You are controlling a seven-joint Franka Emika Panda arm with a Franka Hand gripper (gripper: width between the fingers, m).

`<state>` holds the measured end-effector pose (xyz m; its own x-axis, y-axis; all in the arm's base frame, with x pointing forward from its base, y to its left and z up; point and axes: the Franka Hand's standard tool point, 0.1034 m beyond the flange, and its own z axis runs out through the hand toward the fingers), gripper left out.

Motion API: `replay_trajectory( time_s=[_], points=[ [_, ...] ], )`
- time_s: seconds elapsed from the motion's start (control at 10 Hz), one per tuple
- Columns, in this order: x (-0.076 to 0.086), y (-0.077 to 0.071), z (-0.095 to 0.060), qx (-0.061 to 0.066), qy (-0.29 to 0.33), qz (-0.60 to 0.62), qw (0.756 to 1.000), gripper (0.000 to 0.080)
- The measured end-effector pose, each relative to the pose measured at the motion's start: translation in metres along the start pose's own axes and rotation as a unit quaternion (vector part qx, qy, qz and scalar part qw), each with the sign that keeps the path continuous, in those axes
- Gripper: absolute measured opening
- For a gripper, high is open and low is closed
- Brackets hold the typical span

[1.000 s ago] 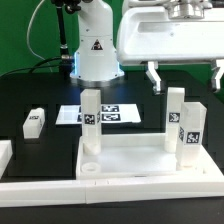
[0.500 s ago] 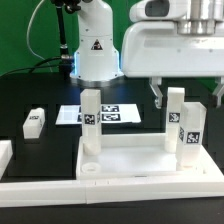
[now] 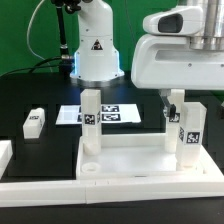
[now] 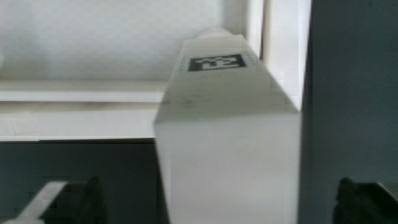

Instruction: Assemble desk

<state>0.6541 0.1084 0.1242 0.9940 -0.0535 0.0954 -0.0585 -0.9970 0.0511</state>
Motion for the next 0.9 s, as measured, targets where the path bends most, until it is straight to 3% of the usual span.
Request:
replay_trajectory(
  time_s=[0.2,0.3,0.4,0.6,0.9],
  points=[
    [0.0,0.0,0.0,0.0,0.0,0.052,0.999,0.0396],
    [0.0,0.0,0.001,0.0,0.0,0.086,0.996,0.0396],
    [0.0,0.0,0.001,0.0,0.0,0.119,0.993,0.0284],
    [0.0,0.0,0.001,0.0,-0.001,0.186,0.983,0.0284],
    [0.005,0.013,0.004,0.013,0.037,0.337,0.941,0.0284]
  ],
)
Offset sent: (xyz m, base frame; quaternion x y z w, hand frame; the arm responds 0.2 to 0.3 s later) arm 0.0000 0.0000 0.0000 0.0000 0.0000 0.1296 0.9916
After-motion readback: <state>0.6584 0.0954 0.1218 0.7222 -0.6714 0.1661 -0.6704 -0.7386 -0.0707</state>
